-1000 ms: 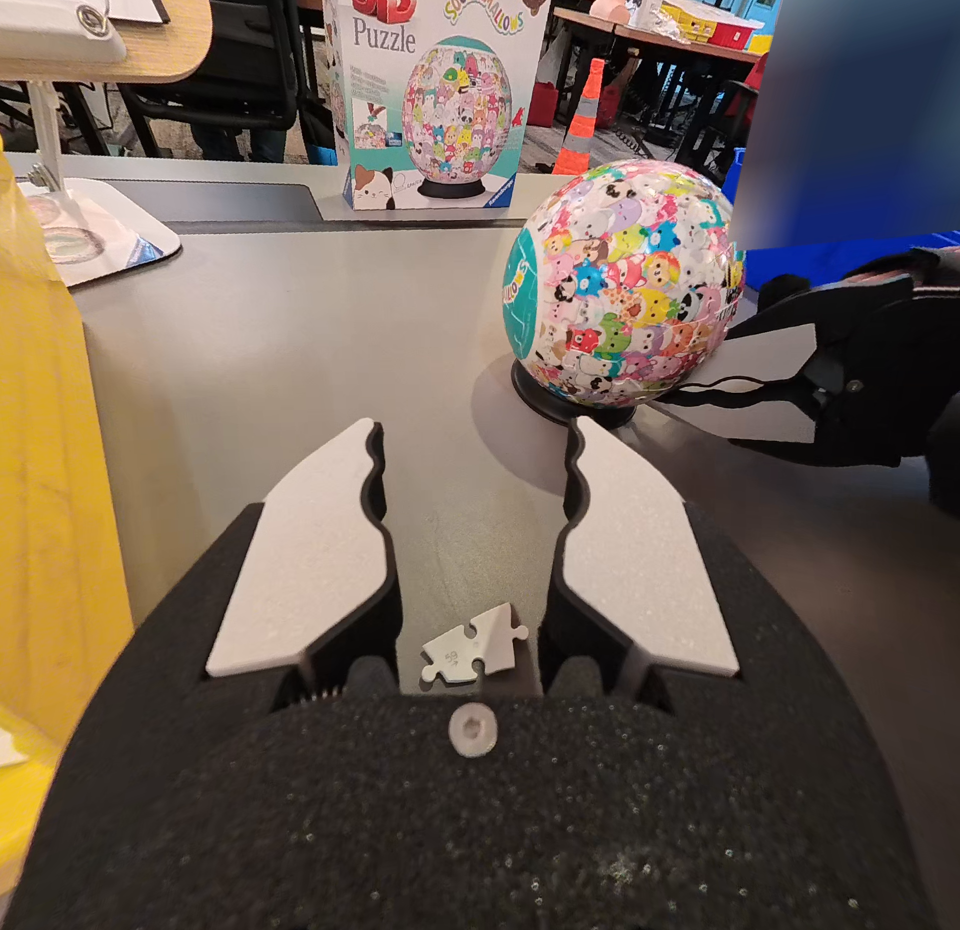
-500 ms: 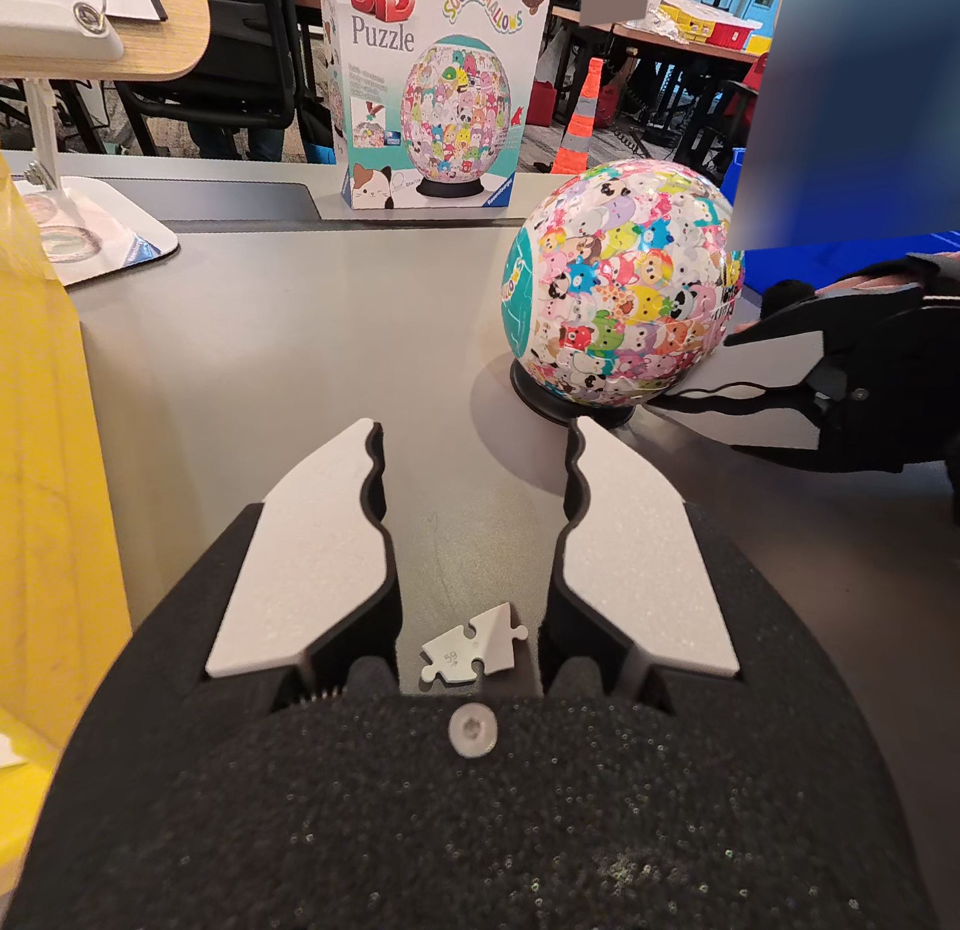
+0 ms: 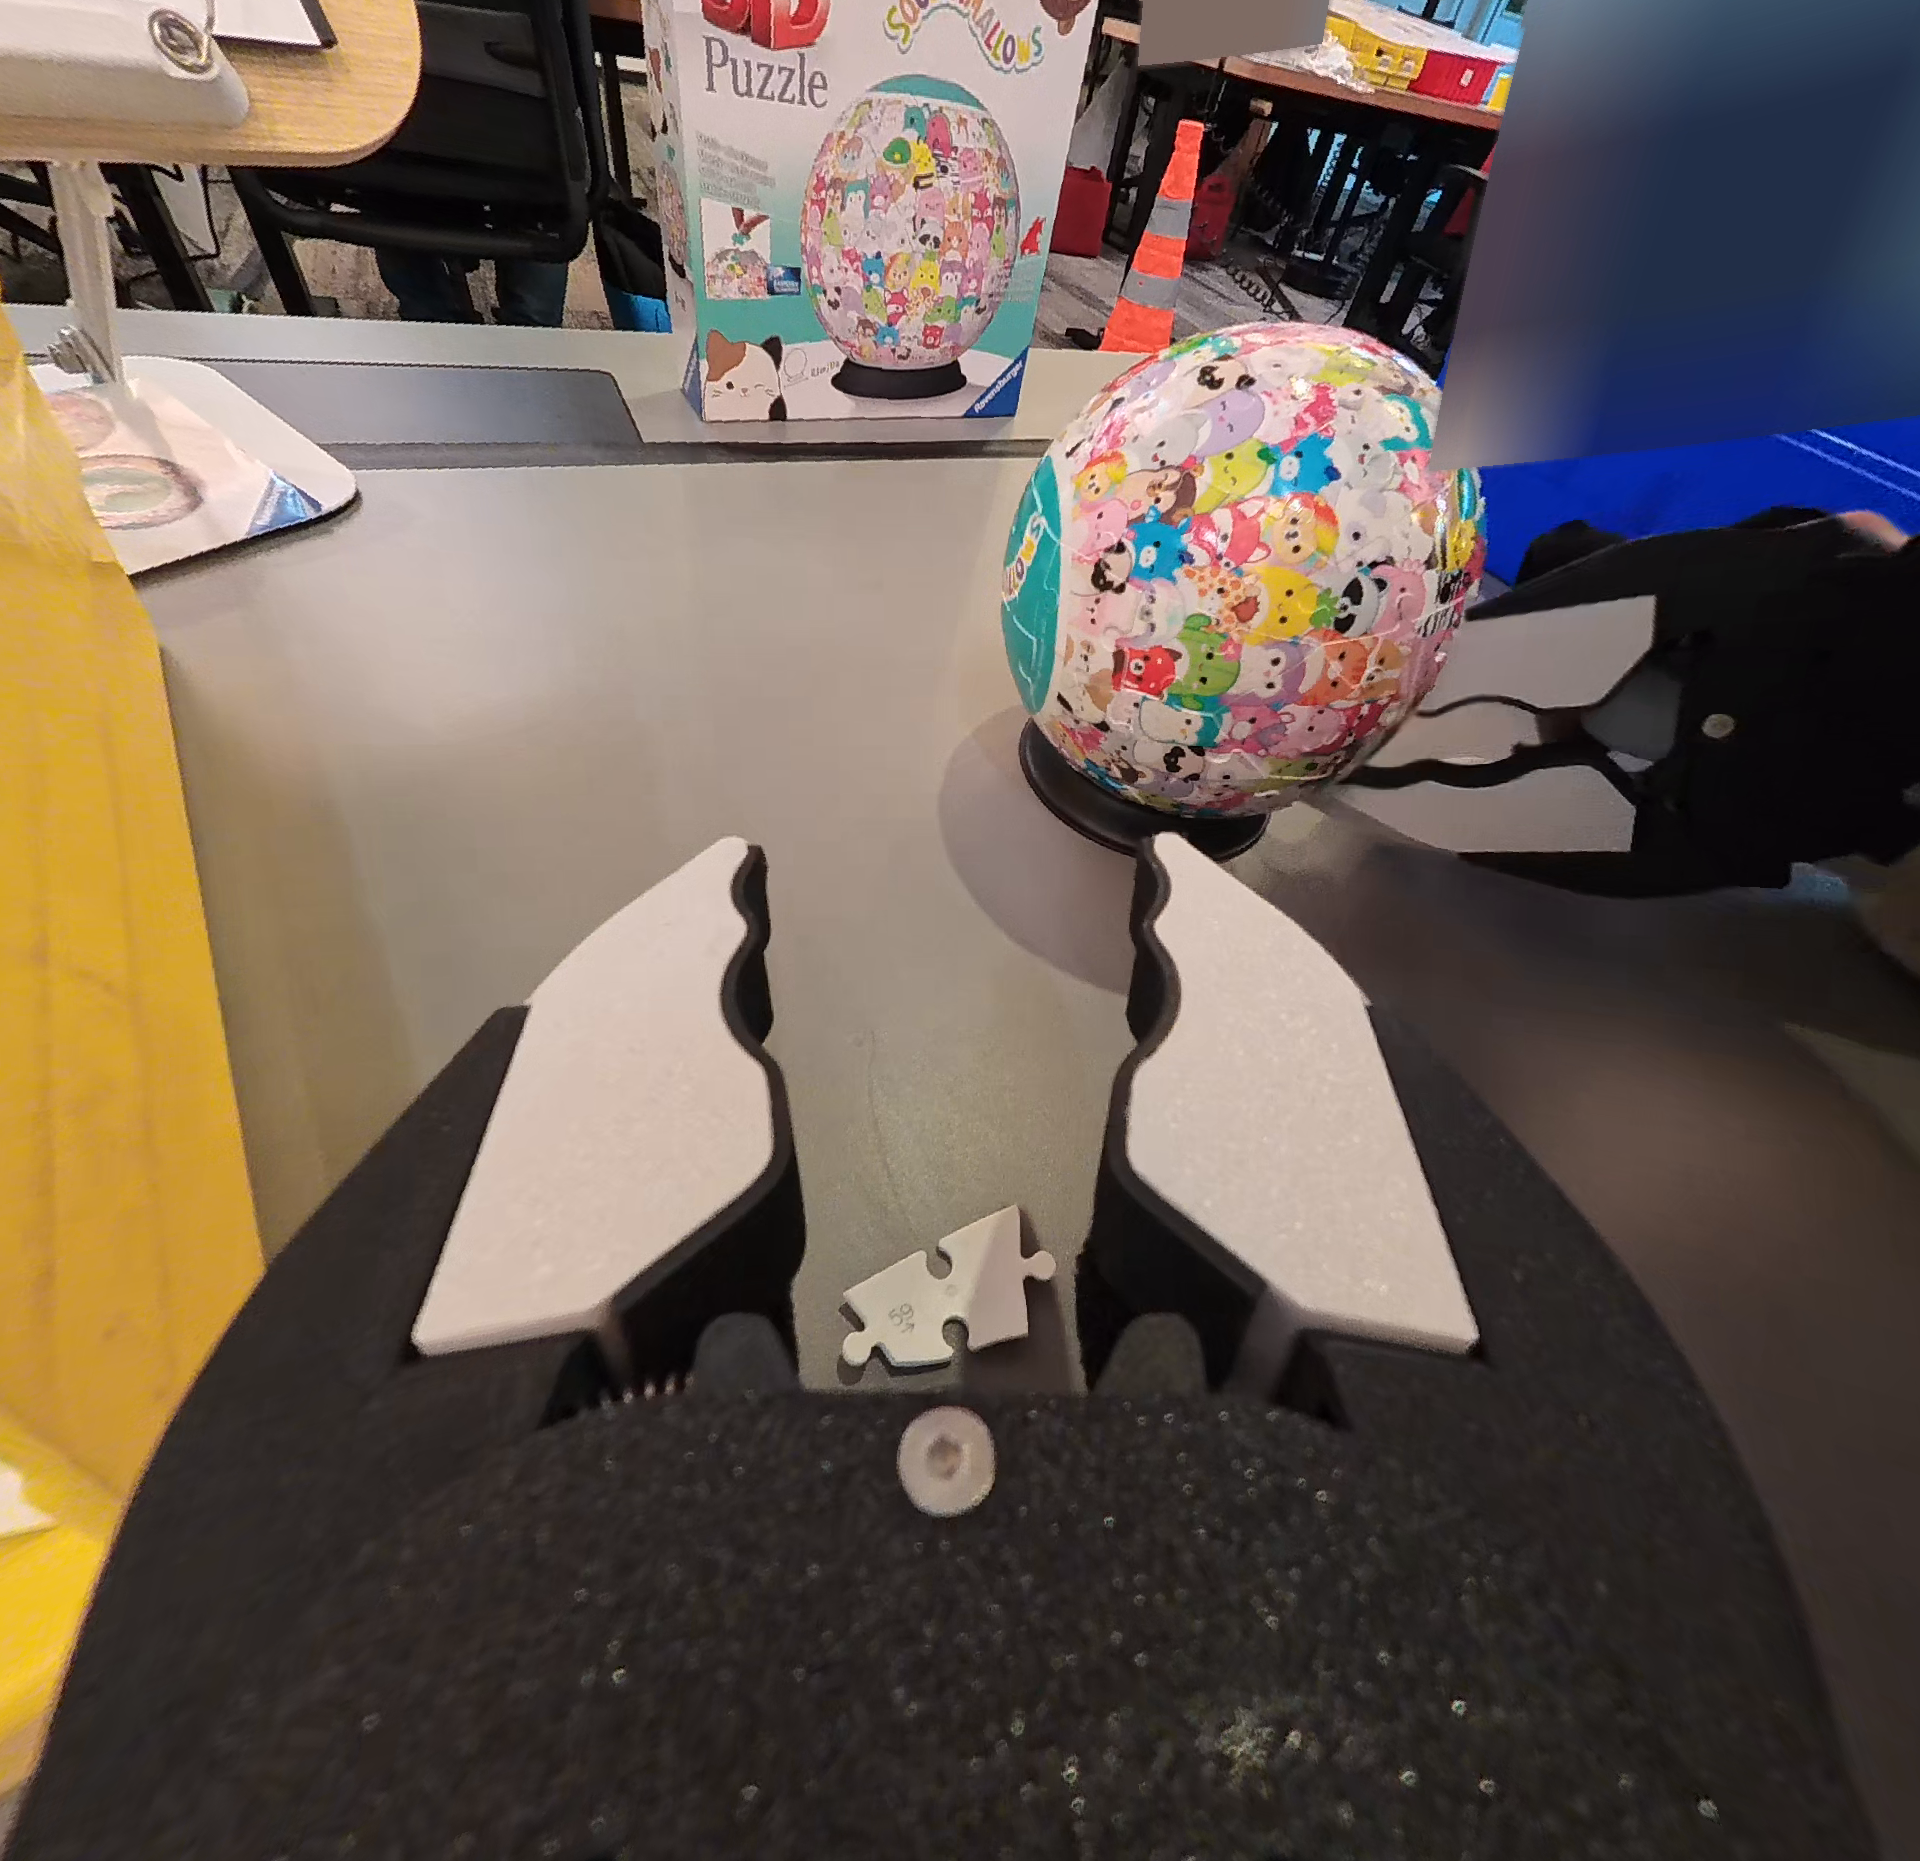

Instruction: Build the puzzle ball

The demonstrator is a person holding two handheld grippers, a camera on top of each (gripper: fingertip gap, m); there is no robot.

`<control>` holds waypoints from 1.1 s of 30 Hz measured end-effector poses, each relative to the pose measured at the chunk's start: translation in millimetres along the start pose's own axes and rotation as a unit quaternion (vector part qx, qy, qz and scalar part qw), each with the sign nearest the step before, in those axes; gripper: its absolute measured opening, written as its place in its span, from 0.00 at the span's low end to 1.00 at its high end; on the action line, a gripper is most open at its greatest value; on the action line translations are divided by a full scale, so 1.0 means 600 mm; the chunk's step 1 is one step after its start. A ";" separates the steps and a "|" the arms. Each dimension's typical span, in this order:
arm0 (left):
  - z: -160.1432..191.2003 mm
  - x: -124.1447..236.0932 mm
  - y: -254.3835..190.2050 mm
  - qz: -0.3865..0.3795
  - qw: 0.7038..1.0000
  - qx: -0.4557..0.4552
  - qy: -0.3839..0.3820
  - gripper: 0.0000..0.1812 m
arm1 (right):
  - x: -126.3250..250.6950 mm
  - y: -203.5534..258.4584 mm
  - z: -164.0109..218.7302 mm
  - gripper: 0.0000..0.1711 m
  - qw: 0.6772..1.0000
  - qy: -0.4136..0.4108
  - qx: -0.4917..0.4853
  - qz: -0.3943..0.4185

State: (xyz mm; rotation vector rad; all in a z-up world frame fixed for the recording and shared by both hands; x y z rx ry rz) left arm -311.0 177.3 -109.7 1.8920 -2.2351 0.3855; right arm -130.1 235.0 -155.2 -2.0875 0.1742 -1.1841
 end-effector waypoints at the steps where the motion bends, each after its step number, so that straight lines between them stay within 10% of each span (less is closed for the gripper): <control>1: 0.000 0.000 0.000 0.000 1.000 0.000 0.000 0.37 | -0.002 0.000 0.001 0.09 1.000 -0.014 -0.008 -0.004; 33: -0.002 0.002 0.002 0.002 1.000 0.006 -0.004 0.37 | -0.003 0.003 -0.009 0.00 0.996 -0.068 -0.044 -0.042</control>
Point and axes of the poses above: each gripper's, where its closed fingertips meet, x back along the fingers, z out of its underside, y = z × x across the jaws, the point moved 3 cm from there along x, back along the fingers, and after that the axes turned 15 degrees about -z, right-handed, at the moved point
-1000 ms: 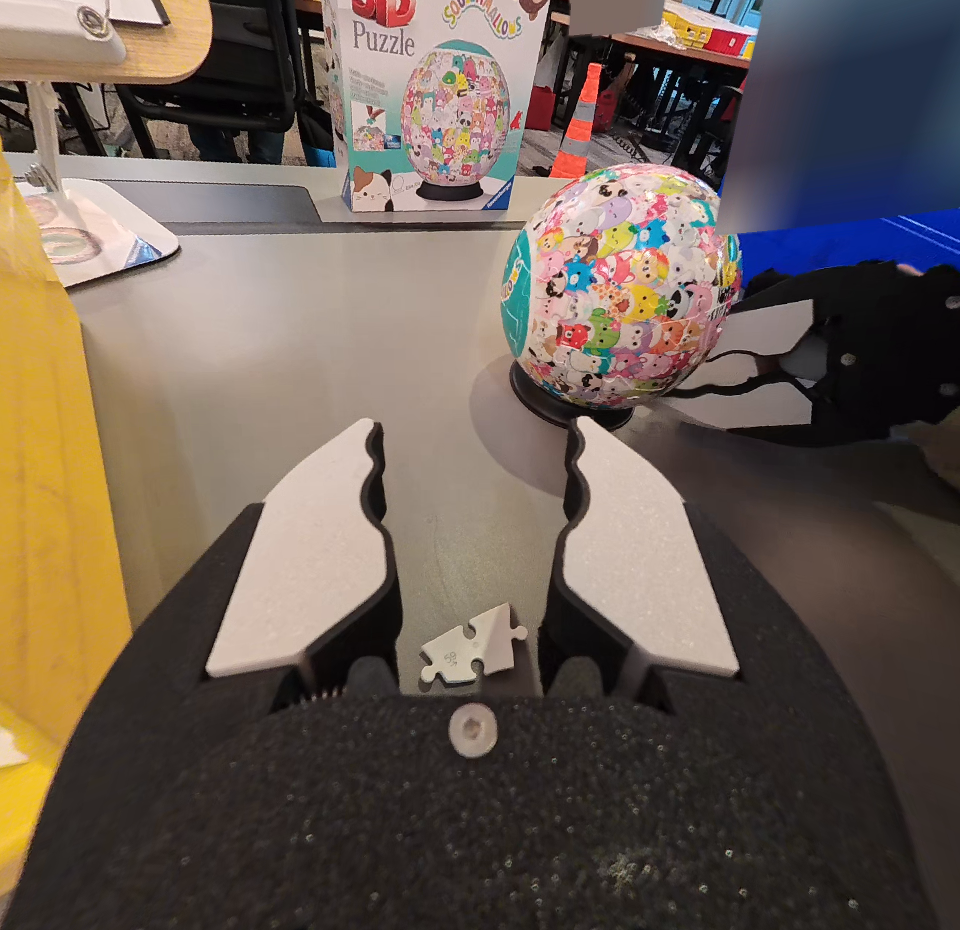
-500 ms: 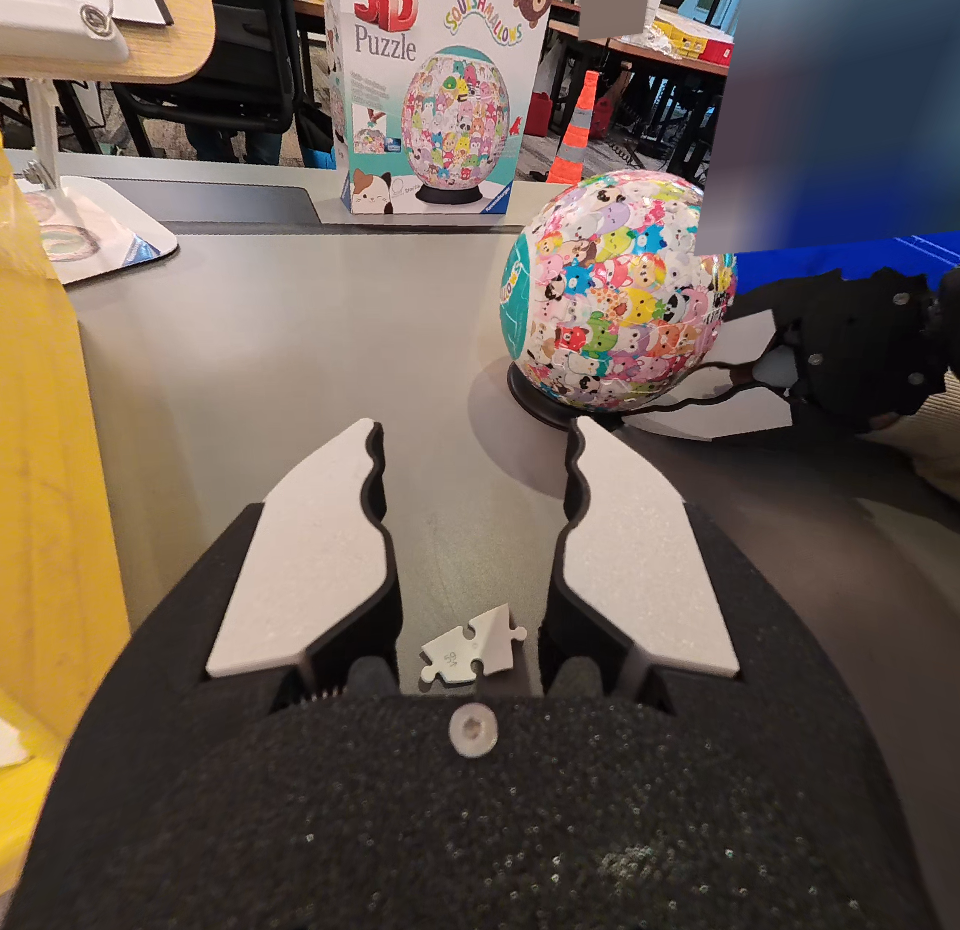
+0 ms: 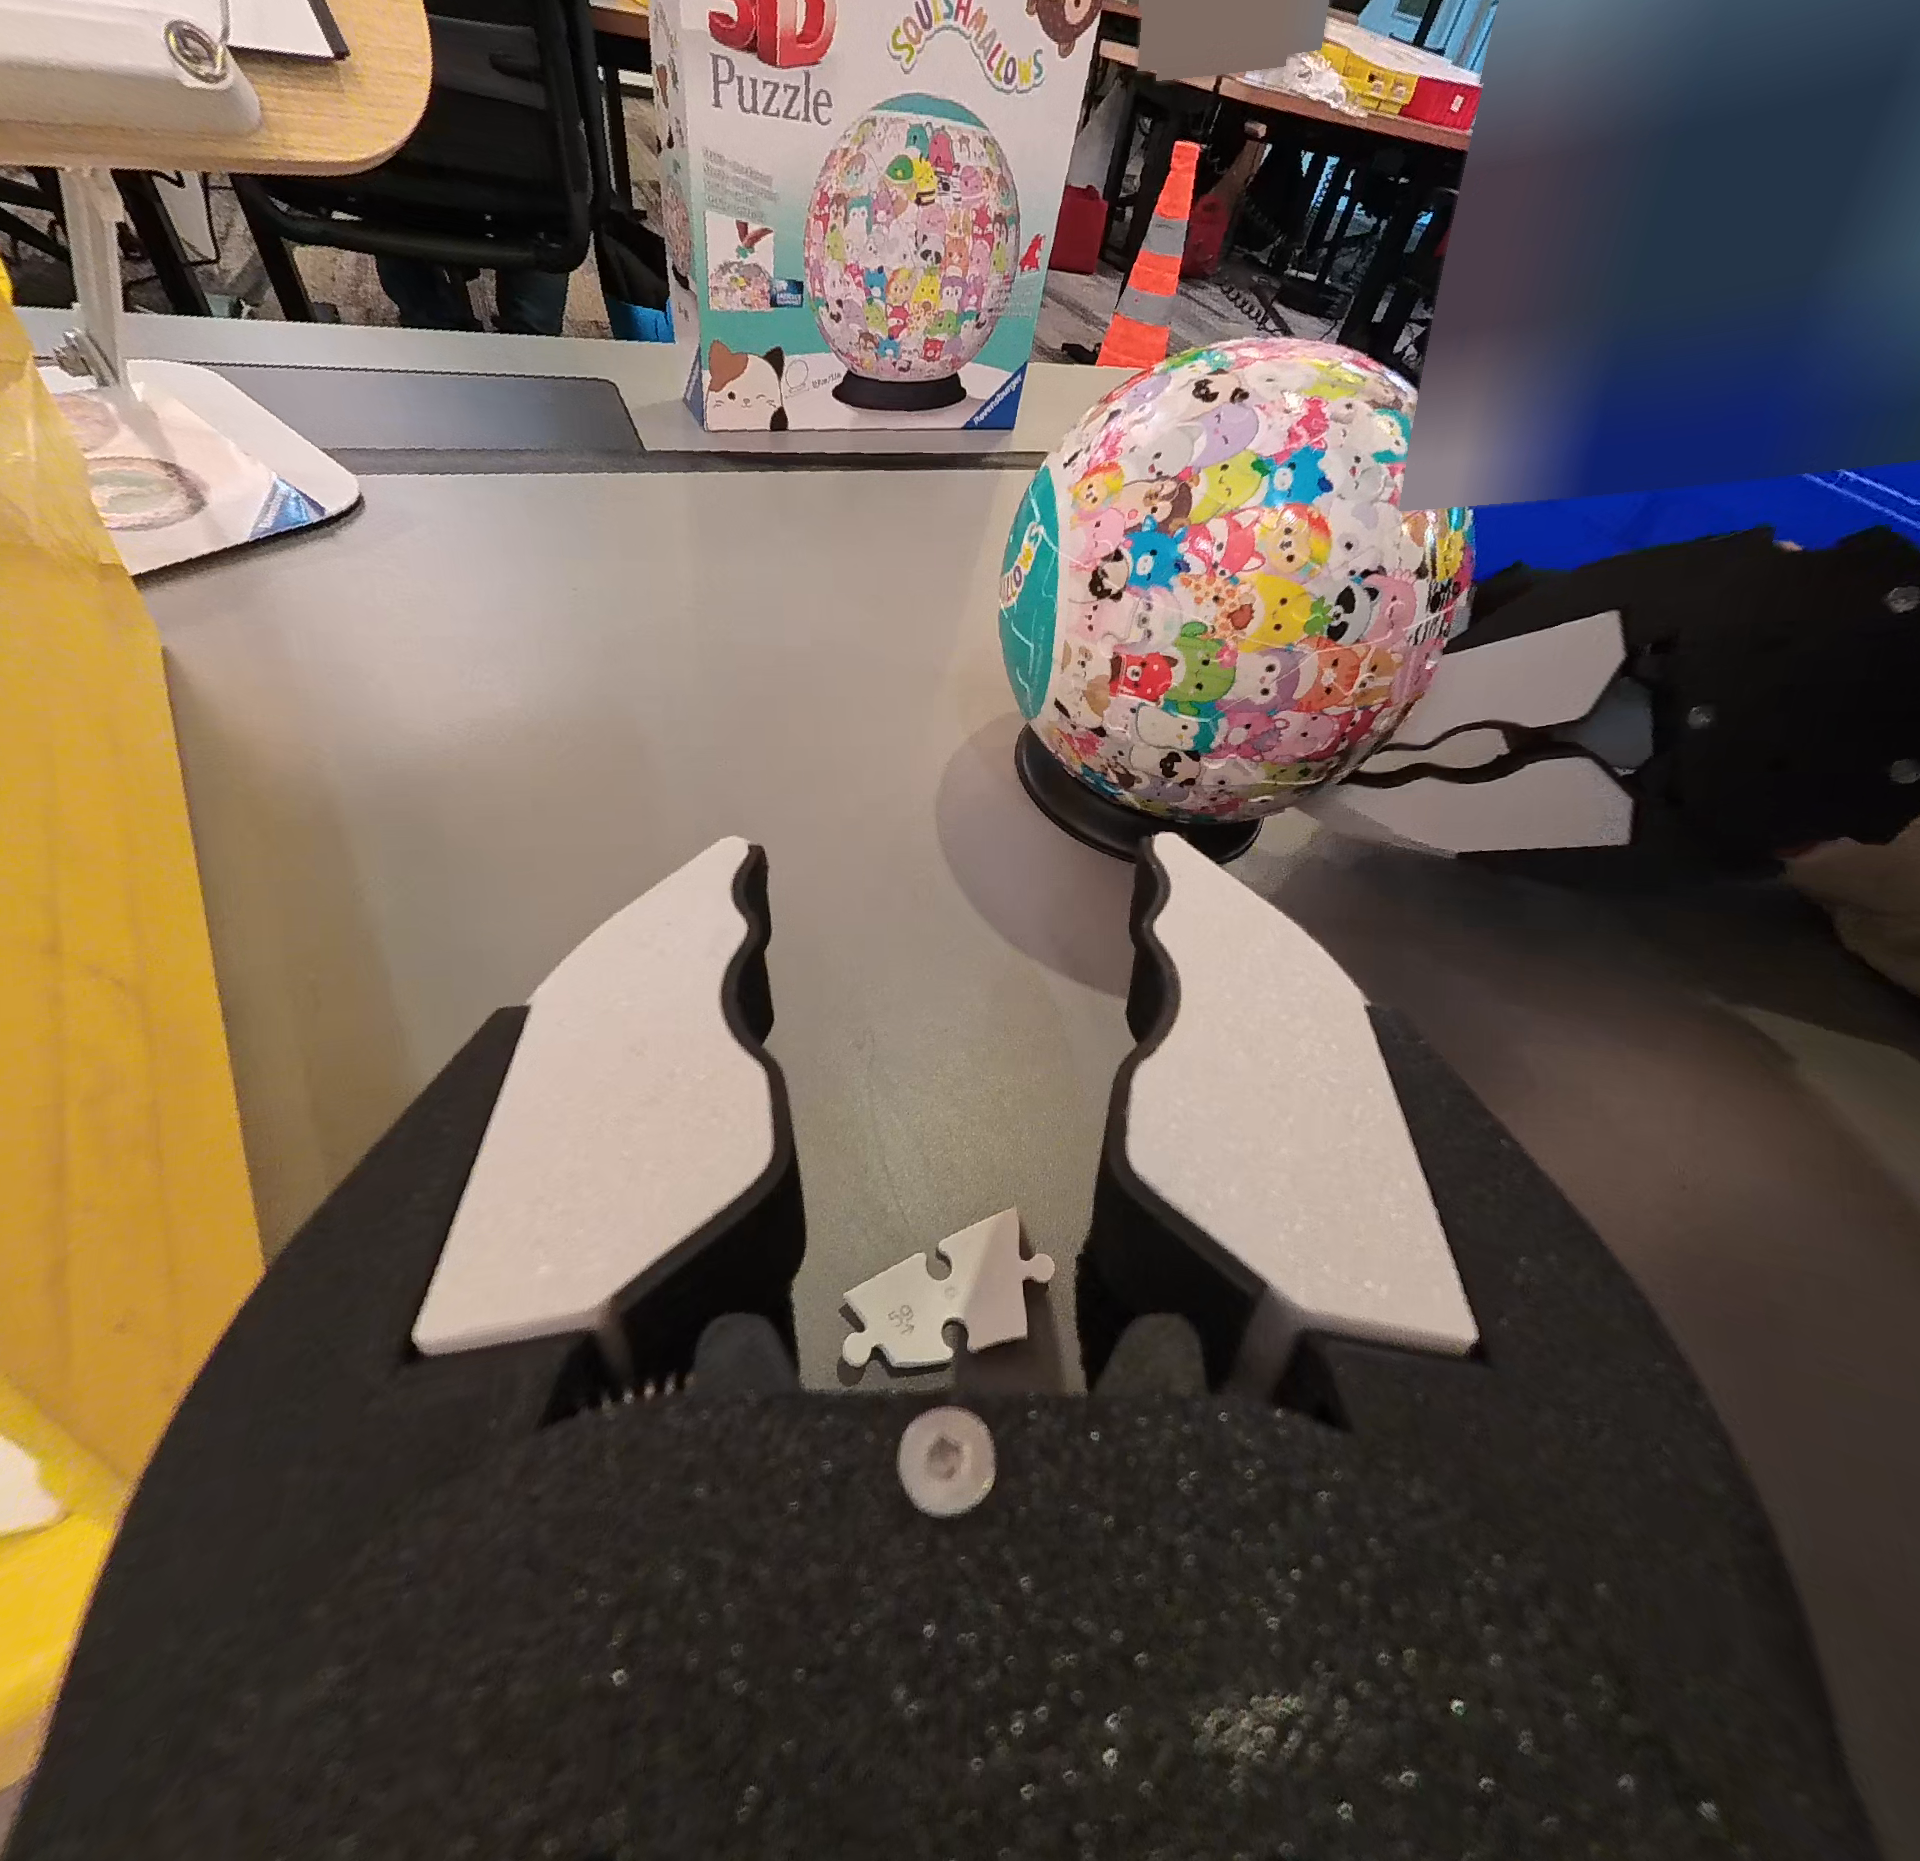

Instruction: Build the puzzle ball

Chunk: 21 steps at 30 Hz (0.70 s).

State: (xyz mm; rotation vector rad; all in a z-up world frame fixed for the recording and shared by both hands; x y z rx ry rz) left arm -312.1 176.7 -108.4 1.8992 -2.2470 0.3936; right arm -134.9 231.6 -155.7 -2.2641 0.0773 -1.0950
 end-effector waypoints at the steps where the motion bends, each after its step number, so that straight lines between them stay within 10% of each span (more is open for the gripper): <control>1: 0.000 0.000 0.000 0.000 1.000 0.000 0.000 0.37 | 0.002 0.002 -0.001 0.00 1.000 -0.003 0.005 -0.004; 14: -0.001 0.001 0.002 0.004 1.000 0.008 -0.003 0.36 | -0.018 -0.004 0.011 0.21 0.995 -0.001 -0.080 -0.064; 21: -0.001 0.001 0.001 0.005 1.000 0.008 -0.001 0.36 | -0.021 0.000 0.011 0.15 0.991 0.000 -0.106 -0.086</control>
Point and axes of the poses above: each gripper's, where its closed fingertips meet, x back along the fingers, z out of its underside, y = z × x across the jaws, the point moved 3 cm from there along x, back along the fingers, and after that the axes turned 15 degrees about -z, right-handed, at the moved point
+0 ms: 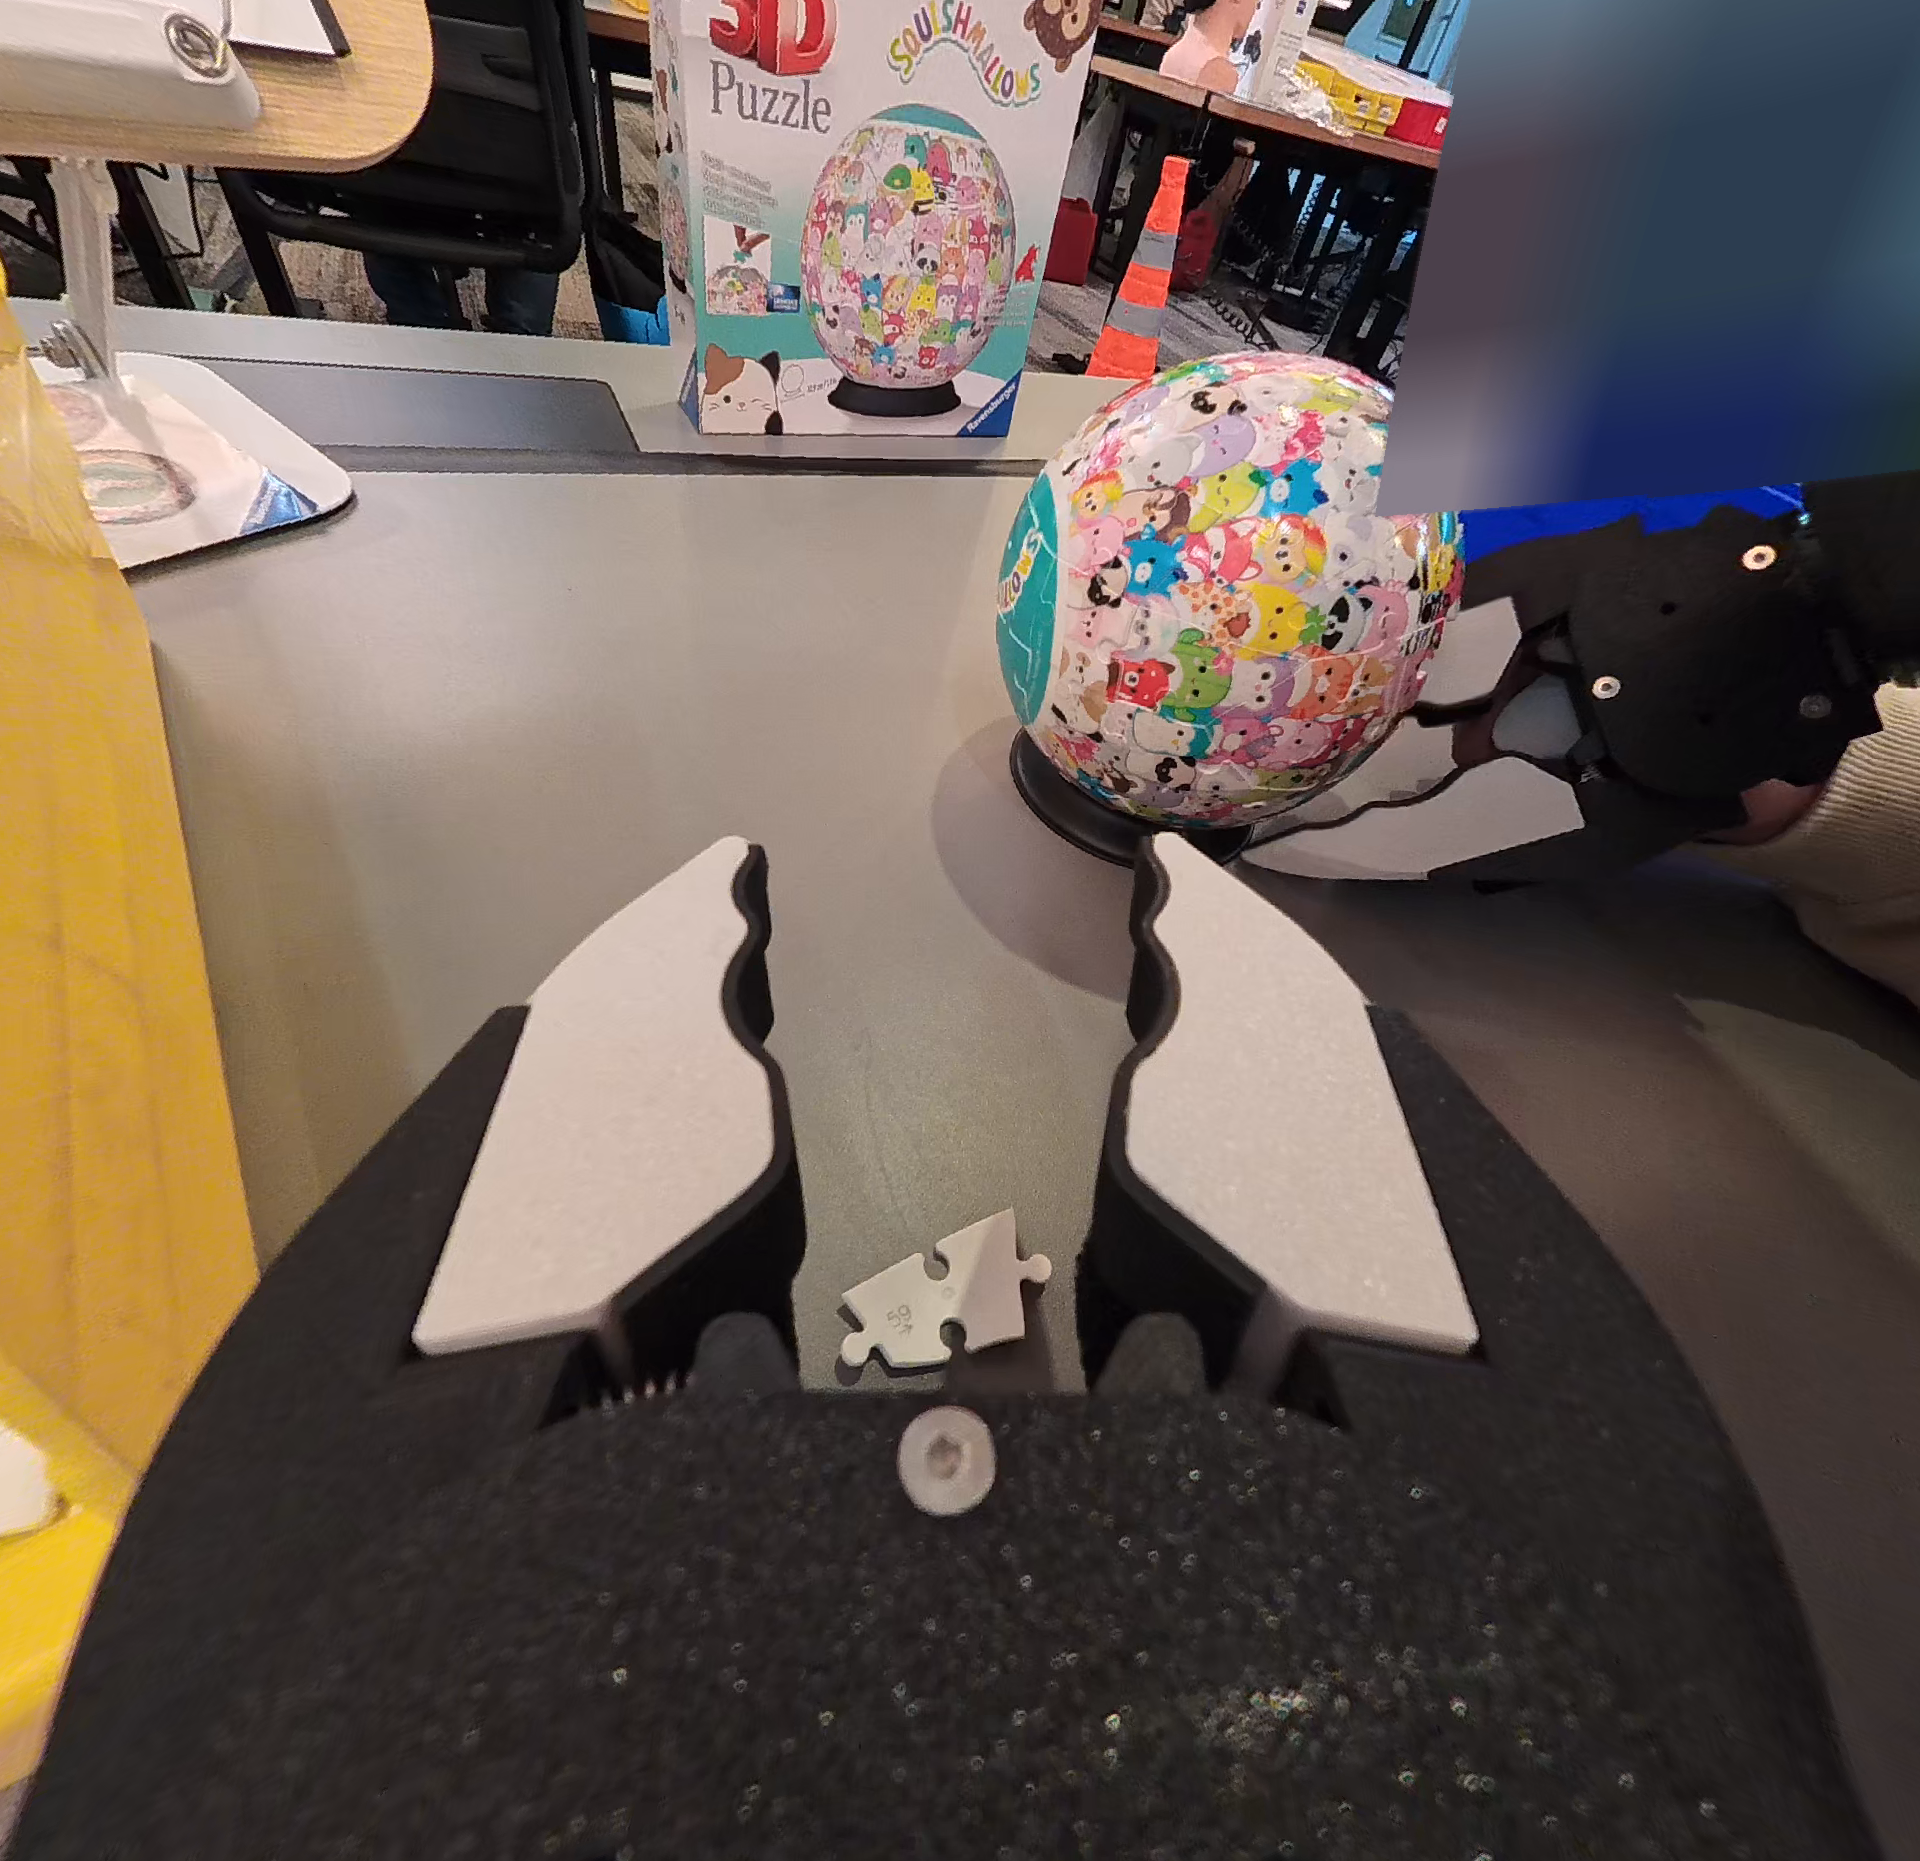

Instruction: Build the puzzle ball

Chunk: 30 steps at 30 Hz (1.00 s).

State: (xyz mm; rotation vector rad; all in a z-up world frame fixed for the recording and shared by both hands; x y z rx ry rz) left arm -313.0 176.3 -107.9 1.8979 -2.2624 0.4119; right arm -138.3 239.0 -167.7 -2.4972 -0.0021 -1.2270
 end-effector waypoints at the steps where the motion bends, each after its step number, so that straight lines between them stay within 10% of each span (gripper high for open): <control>1: 0.000 0.000 0.000 0.000 1.000 0.000 0.000 0.36 | 0.000 0.001 0.000 0.15 1.000 0.002 0.001 0.001; 30: 0.000 0.000 -0.001 0.003 1.000 -0.002 0.000 0.36 | 0.041 0.012 -0.014 0.01 0.972 0.182 0.101 0.111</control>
Point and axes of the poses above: each gripper's, where its closed fingertips meet, x back along the fingers, z out of its underside, y = z × x across the jaws, the point moved 3 cm from there along x, back along the fingers, and after that the axes turned 15 degrees about -z, right-handed, at the moved point
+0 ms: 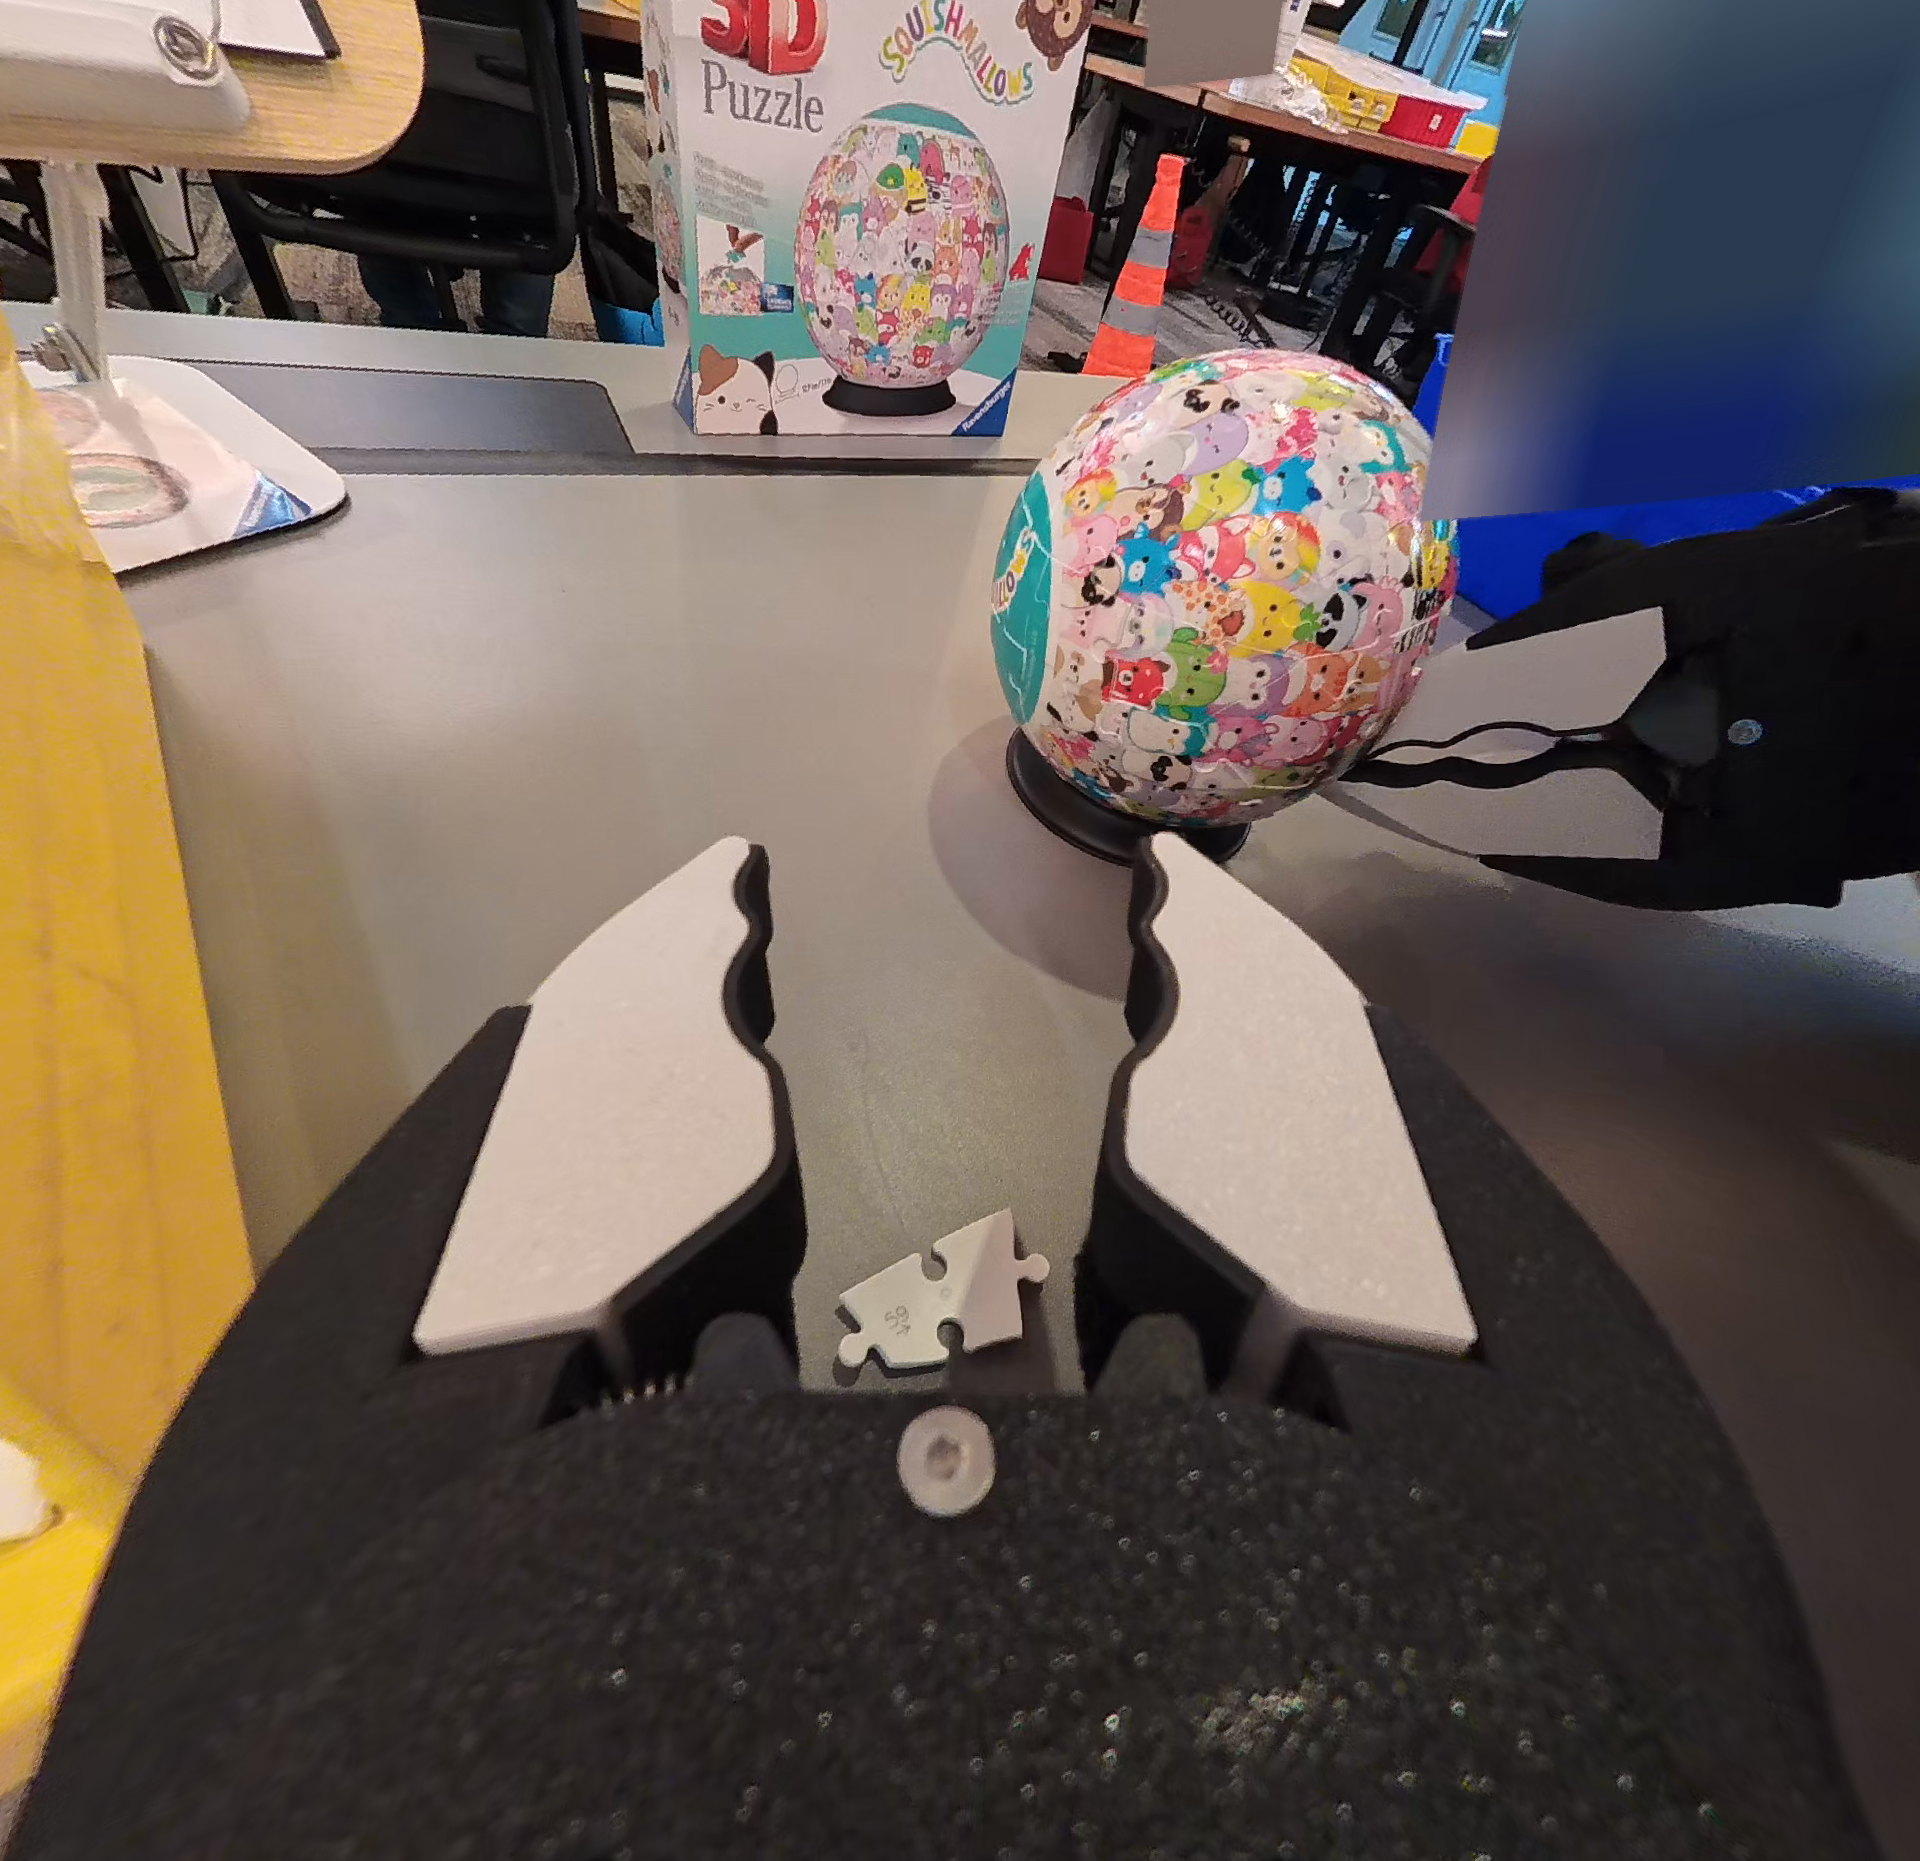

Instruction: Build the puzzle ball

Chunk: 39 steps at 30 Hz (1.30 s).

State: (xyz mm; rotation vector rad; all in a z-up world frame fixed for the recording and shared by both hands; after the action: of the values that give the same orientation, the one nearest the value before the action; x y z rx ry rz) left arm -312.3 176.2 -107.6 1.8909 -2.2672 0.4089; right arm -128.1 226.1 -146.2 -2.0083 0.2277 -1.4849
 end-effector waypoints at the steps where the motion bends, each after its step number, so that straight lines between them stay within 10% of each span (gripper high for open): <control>1: 0.000 0.000 0.000 0.001 1.000 0.001 0.000 0.36 | 0.000 0.001 0.000 0.01 1.000 0.010 -0.003 -0.006; 39: -0.005 0.006 0.002 0.030 0.999 0.026 -0.008 0.36 | -0.024 0.016 -0.012 0.01 0.995 0.098 -0.007 -0.023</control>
State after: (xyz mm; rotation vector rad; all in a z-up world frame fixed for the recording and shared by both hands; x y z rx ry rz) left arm -314.3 173.7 -104.0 1.8605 -2.3506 0.4676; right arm -137.5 222.8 -161.8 -1.8911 0.2752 -1.7152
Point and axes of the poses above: each gripper's, where its closed fingertips meet, x back along the fingers, z out of its underside, y = z × x across the jaws, the point moved 3 cm from there along x, back along the fingers, and after that the axes turned 15 degrees about -z, right-handed, at the moved point
